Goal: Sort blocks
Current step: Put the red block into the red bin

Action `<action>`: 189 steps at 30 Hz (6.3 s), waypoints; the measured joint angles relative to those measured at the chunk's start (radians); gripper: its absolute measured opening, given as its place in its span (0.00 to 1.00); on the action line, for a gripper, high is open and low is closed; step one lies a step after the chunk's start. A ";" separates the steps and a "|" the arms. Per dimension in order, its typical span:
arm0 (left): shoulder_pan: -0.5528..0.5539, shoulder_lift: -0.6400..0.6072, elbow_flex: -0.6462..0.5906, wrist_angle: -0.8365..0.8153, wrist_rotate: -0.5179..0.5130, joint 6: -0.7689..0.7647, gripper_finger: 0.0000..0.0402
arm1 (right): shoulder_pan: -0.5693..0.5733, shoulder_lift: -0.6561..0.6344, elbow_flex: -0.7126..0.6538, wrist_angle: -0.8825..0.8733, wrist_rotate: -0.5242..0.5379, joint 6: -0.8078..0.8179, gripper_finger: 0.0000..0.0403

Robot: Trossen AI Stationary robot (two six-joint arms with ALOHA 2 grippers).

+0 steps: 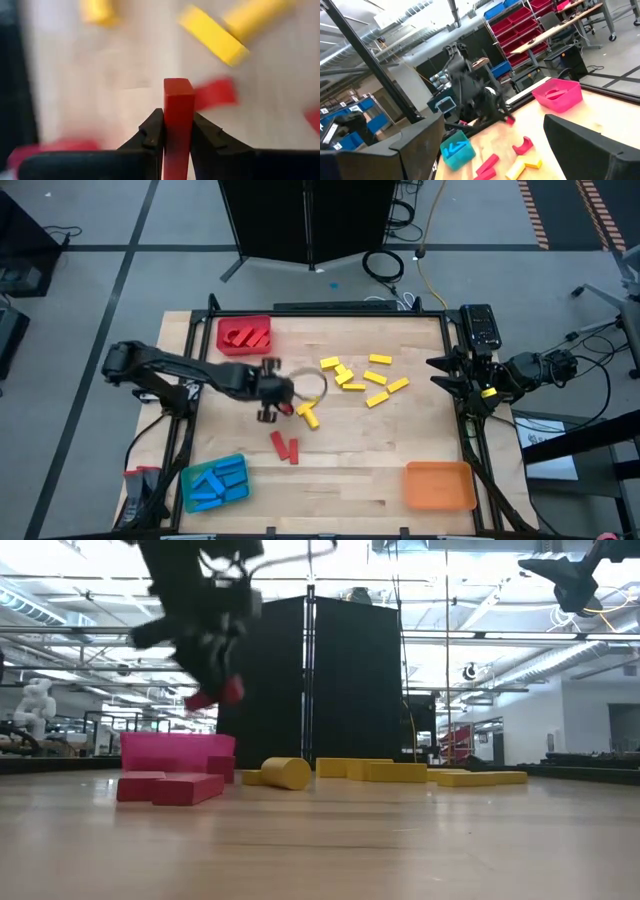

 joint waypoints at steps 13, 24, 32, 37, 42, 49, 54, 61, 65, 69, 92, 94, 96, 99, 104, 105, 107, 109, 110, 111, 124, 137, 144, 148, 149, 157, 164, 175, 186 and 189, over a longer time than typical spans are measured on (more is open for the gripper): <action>0.411 -0.403 -0.151 0.353 -0.253 -0.300 0.15 | 0.000 0.000 0.000 -0.011 0.006 -0.011 0.84; 0.571 -0.440 -0.513 0.901 -0.317 -0.414 0.15 | 0.000 0.000 0.000 -0.011 0.004 0.016 0.84; 0.588 -0.342 -0.563 0.927 -0.306 -0.471 0.15 | 0.000 0.000 0.000 -0.010 0.004 0.026 0.84; 0.588 -0.255 -0.563 0.933 -0.306 -0.489 0.15 | 0.000 0.000 0.000 -0.010 0.004 0.028 0.84; 0.589 -0.174 -0.563 0.934 -0.307 -0.535 0.15 | 0.000 0.000 0.000 -0.010 0.004 0.061 0.84; 0.605 -0.133 -0.563 0.954 -0.313 -0.548 0.18 | 0.000 0.000 0.000 -0.009 0.003 0.086 0.84; 0.657 -0.131 -0.563 0.957 -0.281 -0.587 0.41 | 0.000 0.000 0.000 -0.005 0.003 0.081 0.84; 0.688 -0.160 -0.546 0.954 -0.059 -0.567 0.60 | 0.000 0.000 0.000 -0.005 0.003 0.071 0.84; 0.683 -0.209 -0.494 0.953 0.033 -0.431 0.63 | 0.000 0.000 0.000 -0.006 0.003 0.070 0.84; 0.670 -0.286 -0.423 0.949 0.125 -0.328 0.63 | 0.000 0.000 0.000 -0.006 0.004 0.066 0.84; 0.283 -0.153 -0.312 0.450 0.393 0.096 0.62 | 0.000 0.000 0.000 -0.013 0.008 -0.004 0.84; 0.284 -0.129 -0.300 0.437 0.394 -0.008 0.62 | 0.000 0.000 0.000 -0.013 0.008 -0.004 0.84; 0.284 -0.111 -0.294 0.432 0.395 -0.048 0.62 | 0.000 0.000 0.000 -0.014 0.008 -0.003 0.84; 0.284 -0.078 -0.294 0.429 0.397 -0.064 0.62 | 0.000 0.000 0.000 -0.014 0.008 -0.001 0.84; 0.284 -0.017 -0.294 0.412 0.439 -0.140 0.62 | 0.000 0.000 0.000 -0.014 0.008 0.004 0.84; 0.284 -0.005 -0.294 0.404 0.442 -0.142 0.62 | 0.000 0.000 0.000 -0.014 0.008 0.005 0.84; 0.284 0.017 -0.294 0.396 0.444 -0.142 0.62 | 0.000 0.000 0.000 -0.014 0.008 0.003 0.84; 0.284 0.034 -0.294 0.402 0.444 -0.142 0.62 | 0.000 0.000 0.000 -0.014 0.008 0.003 0.84; 0.284 0.040 -0.294 0.407 0.443 -0.142 0.62 | 0.000 0.000 0.000 -0.014 0.008 0.004 0.84; 0.284 0.044 -0.294 0.410 0.441 -0.143 0.61 | 0.000 0.000 0.000 -0.014 0.008 0.007 0.84; 0.294 0.045 -0.295 0.500 0.410 -0.212 0.29 | 0.000 0.000 0.000 -0.014 0.008 0.002 0.84; 0.293 0.075 -0.292 0.520 0.410 -0.272 0.05 | 0.000 0.000 0.000 -0.014 0.007 0.027 0.84; 0.295 0.011 -0.298 0.479 0.348 -0.301 0.05 | 0.000 0.000 0.000 -0.014 0.005 0.043 0.84; 0.293 -0.024 -0.287 0.432 0.315 -0.346 0.05 | 0.000 0.000 0.000 -0.015 0.004 0.045 0.84; 0.294 -0.038 -0.278 0.421 0.300 -0.351 0.05 | 0.000 0.000 0.000 -0.015 0.005 0.044 0.84; 0.337 -0.149 -0.174 0.366 0.019 -0.429 0.05 | 0.000 0.000 0.000 -0.020 0.004 0.044 0.84; 0.466 -0.258 -0.169 0.303 -0.158 -0.561 0.05 | 0.000 0.000 0.000 -0.021 0.005 0.044 0.84; 0.624 -0.364 -0.192 0.165 -0.330 -0.656 0.05 | 0.000 0.000 0.000 -0.022 0.007 0.022 0.84; 0.719 -0.362 -0.368 0.287 -0.271 -0.719 0.05 | 0.000 0.000 0.000 -0.021 0.008 0.023 0.84; 0.730 -0.362 -0.405 0.358 -0.239 -0.746 0.05 | 0.000 0.000 0.000 -0.019 0.008 0.025 0.84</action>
